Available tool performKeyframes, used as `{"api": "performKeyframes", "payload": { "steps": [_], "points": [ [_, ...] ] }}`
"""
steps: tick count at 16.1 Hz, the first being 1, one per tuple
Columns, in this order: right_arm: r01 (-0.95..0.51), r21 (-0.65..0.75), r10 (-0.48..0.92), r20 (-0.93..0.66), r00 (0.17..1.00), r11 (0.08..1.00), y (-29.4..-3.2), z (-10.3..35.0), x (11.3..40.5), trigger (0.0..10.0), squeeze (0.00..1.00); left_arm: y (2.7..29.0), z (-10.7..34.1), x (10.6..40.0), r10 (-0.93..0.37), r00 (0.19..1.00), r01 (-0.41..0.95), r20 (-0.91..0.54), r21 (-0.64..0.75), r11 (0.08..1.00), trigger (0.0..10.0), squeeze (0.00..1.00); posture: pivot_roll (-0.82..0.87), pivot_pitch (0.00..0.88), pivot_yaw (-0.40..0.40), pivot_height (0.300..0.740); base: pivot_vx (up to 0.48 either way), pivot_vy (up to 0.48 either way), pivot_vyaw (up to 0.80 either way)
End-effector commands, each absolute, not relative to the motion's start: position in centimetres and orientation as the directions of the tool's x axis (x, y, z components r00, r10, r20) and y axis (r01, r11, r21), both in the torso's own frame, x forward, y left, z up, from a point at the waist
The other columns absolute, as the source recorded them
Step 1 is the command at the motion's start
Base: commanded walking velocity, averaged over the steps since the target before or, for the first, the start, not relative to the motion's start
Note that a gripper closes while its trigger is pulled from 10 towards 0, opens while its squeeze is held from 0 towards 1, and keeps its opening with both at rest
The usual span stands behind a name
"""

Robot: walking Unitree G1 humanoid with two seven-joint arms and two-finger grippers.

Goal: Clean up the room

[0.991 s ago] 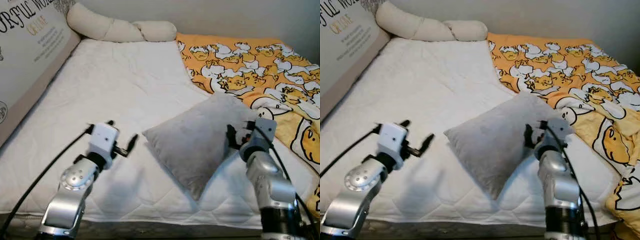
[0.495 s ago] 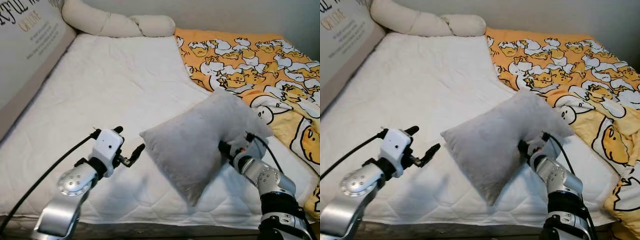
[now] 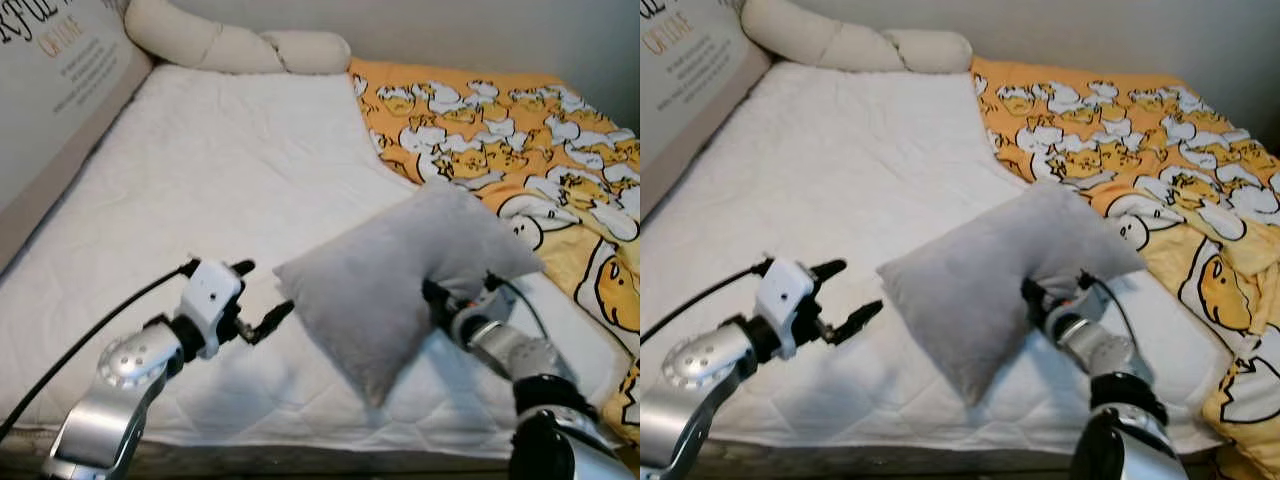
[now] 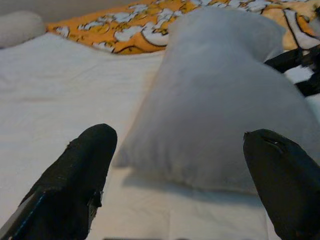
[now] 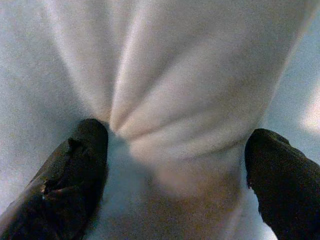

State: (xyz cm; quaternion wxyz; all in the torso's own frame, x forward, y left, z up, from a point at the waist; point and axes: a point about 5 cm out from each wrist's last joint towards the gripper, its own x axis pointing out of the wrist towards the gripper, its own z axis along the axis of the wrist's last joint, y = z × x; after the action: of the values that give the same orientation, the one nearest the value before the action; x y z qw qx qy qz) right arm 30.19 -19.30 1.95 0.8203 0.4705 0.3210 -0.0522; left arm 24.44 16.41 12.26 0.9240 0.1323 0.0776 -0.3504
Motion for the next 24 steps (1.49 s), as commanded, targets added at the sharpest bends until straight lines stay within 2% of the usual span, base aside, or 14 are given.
{"api": "performKeyframes", "payload": {
  "steps": [1,2,5,9,14,24],
  "points": [
    [0.362,0.782,0.281,-0.547,0.789,0.507,-17.7,1.8,30.3,9.4,0.0,16.2,12.3,24.6,-0.647,0.723,0.689,-0.243,0.185,0.701,10.0,0.0,0.12,0.0,-0.06,0.74,0.0,0.0,0.0],
    [0.288,0.797,0.325,-0.506,0.799,0.531,-16.7,2.3,30.8,0.0,0.0,16.3,12.5,24.8,-0.651,0.719,0.694,-0.243,0.195,0.693,10.0,0.0,0.12,0.0,-0.057,0.74,0.0,0.0,0.0],
    [0.249,0.802,0.343,-0.482,0.806,0.544,-15.9,2.4,31.1,0.0,0.0,16.3,12.6,24.8,-0.658,0.712,0.701,-0.244,0.202,0.684,10.0,0.0,0.14,0.0,-0.063,0.74,0.0,0.0,0.0],
    [0.244,0.804,0.33,-0.471,0.818,0.542,-15.9,2.3,31.4,0.0,0.0,16.2,12.2,23.8,-0.701,0.656,0.751,-0.279,0.151,0.643,10.0,0.0,0.15,0.0,-0.072,0.74,0.0,0.0,0.0],
    [0.245,0.802,0.306,-0.462,0.832,0.544,-16.2,2.4,31.7,0.0,0.0,16.2,12.0,23.7,-0.719,0.632,0.77,-0.29,0.132,0.624,10.0,0.0,0.14,0.0,-0.062,0.74,0.0,0.0,0.0],
    [0.218,0.778,0.284,-0.451,0.846,0.589,-16.5,3.7,33.1,0.0,0.0,16.5,11.7,22.9,-0.692,0.659,0.744,-0.294,0.121,0.657,10.0,0.0,0.15,0.0,-0.086,0.74,0.0,0.0,0.0]
  ]
}}
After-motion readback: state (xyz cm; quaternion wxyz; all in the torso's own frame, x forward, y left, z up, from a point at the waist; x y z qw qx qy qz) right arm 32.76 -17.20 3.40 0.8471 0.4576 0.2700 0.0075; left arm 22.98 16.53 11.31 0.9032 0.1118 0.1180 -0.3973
